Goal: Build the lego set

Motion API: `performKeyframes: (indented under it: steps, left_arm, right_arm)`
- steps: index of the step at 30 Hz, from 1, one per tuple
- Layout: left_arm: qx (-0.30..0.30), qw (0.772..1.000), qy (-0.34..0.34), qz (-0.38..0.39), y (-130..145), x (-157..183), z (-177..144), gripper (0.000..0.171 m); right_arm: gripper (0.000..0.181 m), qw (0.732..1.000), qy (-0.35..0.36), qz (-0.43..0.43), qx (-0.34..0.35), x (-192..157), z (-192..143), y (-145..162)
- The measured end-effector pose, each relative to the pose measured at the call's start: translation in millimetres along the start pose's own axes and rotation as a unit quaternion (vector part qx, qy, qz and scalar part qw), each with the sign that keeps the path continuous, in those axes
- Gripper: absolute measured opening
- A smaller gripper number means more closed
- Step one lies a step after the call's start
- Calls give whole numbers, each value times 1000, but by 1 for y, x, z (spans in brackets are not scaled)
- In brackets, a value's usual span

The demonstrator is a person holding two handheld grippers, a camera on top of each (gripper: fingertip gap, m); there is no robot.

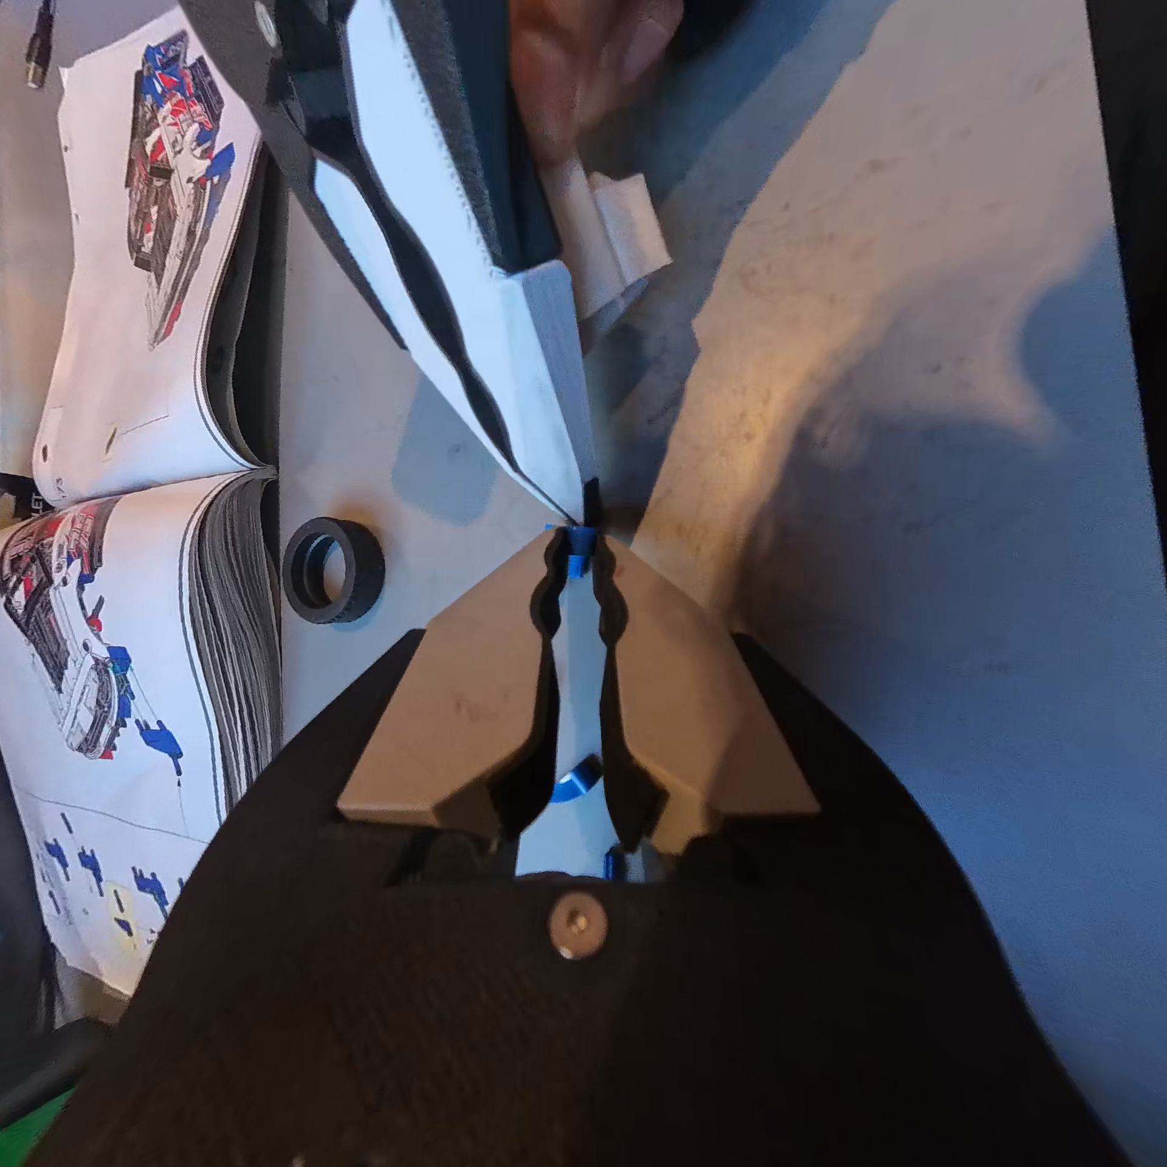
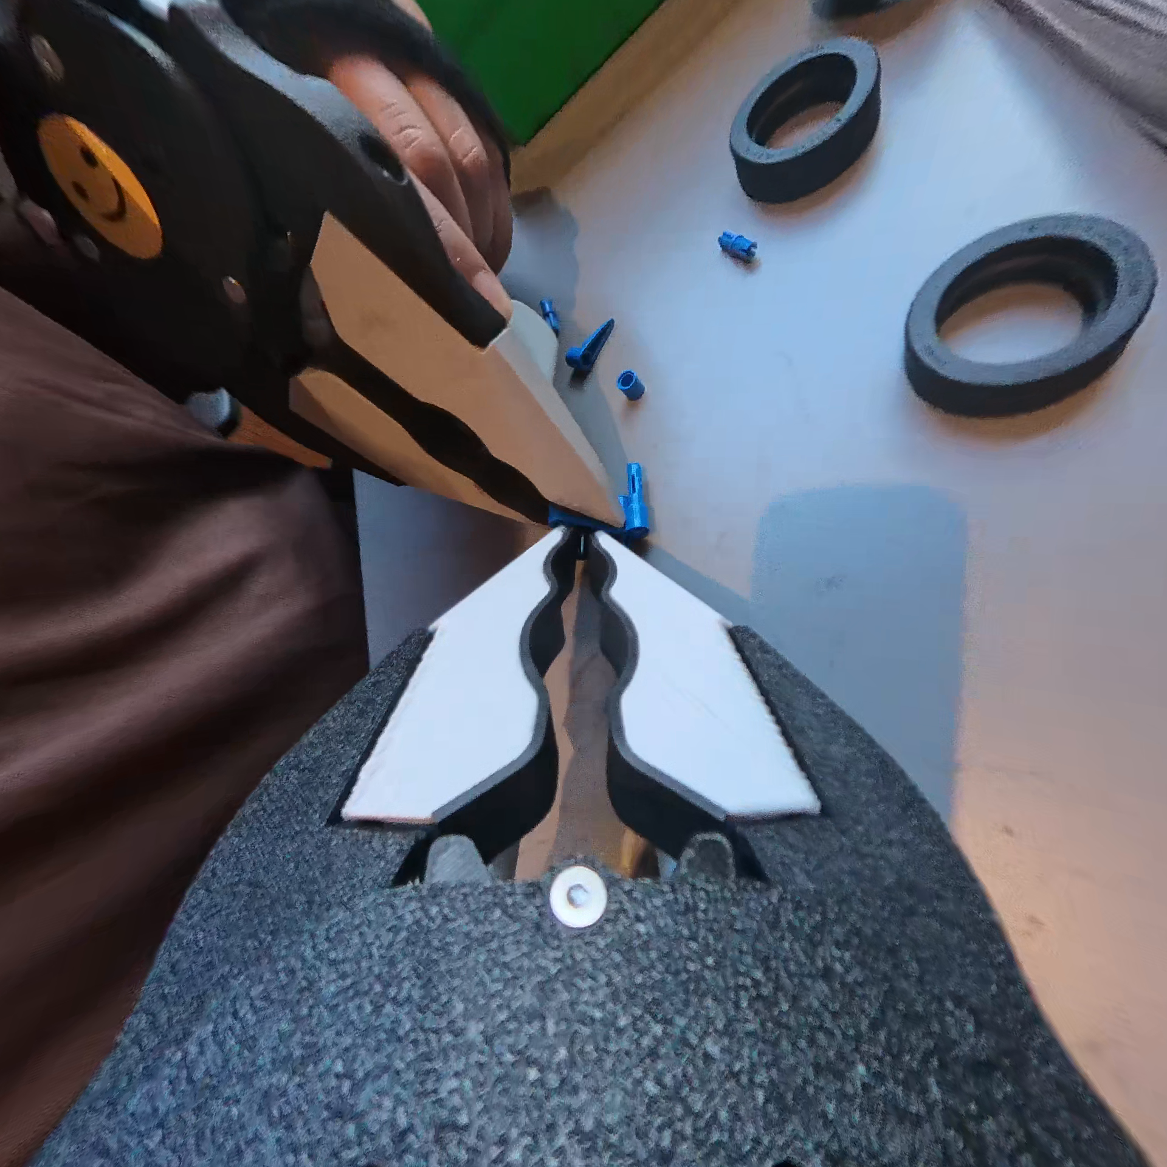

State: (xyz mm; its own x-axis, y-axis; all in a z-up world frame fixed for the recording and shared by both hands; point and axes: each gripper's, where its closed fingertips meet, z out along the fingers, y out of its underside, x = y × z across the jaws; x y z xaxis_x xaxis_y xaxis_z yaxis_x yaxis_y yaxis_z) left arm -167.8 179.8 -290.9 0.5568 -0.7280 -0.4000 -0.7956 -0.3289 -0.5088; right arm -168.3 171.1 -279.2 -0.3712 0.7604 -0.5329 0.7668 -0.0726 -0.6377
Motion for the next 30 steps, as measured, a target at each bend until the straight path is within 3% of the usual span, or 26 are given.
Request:
performKeyframes:
  steps: [7, 13, 20, 30]
  left_arm:
    - [25, 999, 17, -13, -1, 1, 0, 4]
    - [26, 998, 36, -54, 3, -5, 0, 4]
    - [28, 996, 62, -64, -1, -3, 1, 4]
    - [27, 993, 71, -95, 1, -6, 1, 4]
  right_arm:
    - [3, 1000, -3, -22, 16, 0, -1, 0]
    - [0, 994, 59, -85, 40, 8, -20, 3]
    - [0, 980, 118, -152, 43, 9, -14, -2]
    - [0, 982, 105, -149, 41, 9, -10, -6]
